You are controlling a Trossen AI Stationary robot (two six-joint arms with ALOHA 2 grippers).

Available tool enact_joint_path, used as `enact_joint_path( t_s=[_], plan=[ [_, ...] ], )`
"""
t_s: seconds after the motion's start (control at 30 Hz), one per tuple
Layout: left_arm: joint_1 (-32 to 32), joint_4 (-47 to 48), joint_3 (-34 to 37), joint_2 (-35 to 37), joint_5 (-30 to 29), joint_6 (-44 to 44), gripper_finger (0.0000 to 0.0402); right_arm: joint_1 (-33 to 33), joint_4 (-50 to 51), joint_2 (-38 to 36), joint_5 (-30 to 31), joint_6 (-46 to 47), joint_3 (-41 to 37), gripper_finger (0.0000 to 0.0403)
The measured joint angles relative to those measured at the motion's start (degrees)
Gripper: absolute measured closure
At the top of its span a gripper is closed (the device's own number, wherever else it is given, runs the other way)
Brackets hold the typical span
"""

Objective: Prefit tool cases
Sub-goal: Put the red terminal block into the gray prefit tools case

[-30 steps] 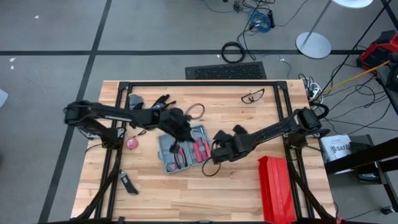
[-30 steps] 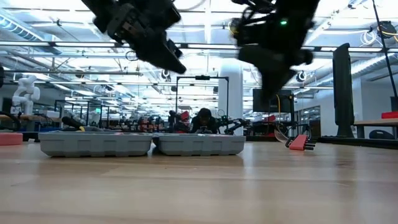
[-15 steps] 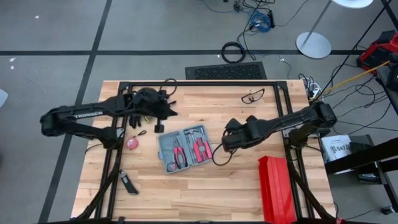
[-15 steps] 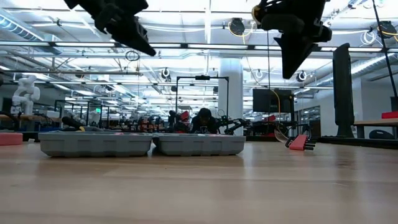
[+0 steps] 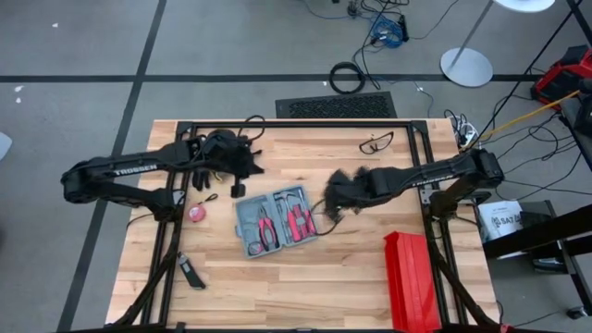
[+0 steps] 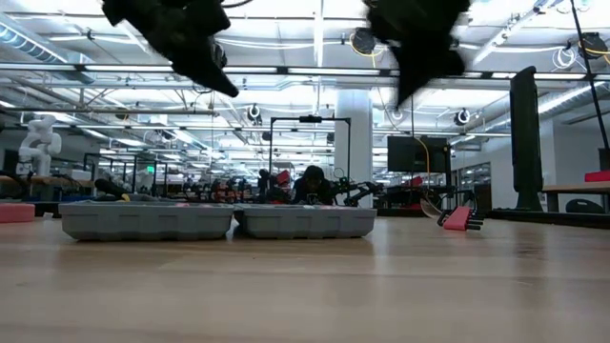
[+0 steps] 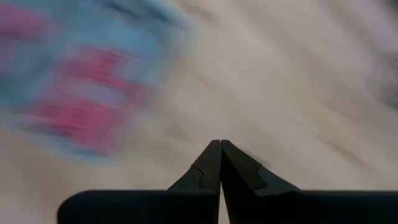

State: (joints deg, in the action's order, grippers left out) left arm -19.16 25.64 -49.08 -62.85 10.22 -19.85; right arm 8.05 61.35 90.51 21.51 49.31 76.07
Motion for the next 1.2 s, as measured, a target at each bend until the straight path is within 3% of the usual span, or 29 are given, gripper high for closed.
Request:
enact_joint_path(
  t_s=[0.07,0.13,0.27,0.4,0.57,1.2],
  plan=[
    [0.1,-1.98,0.0,-1.9,6.19,3.32,0.0402,-0.14,-15.71,1.38,-6.62,-7.95,-1.18,0.0403],
    [0.68,-2.83,0.0,-5.22,10.73,4.64,0.0402,-0.11,-25.31,4.69,-12.89,-12.07,-2.06,0.0403],
    [2.36,-3.75,0.02,-13.83,10.89,6.05,0.0402,-0.08,-26.71,12.31,-19.91,-11.08,-2.2,0.0403],
    [4.64,-4.95,0.02,-20.83,12.21,6.05,0.0402,0.4,-27.67,18.16,-22.03,-9.46,-2.32,0.0403],
    [6.47,-6.12,0.02,-25.3,12.28,6.1,0.0402,1.16,-33.83,20.13,-23.41,-8.72,-2.17,0.0403],
    [11.27,-11.92,0.02,-32.41,13.69,9.02,0.0402,0.46,-38.07,23.73,-21.92,-10.25,-1.58,0.0403]
  ],
)
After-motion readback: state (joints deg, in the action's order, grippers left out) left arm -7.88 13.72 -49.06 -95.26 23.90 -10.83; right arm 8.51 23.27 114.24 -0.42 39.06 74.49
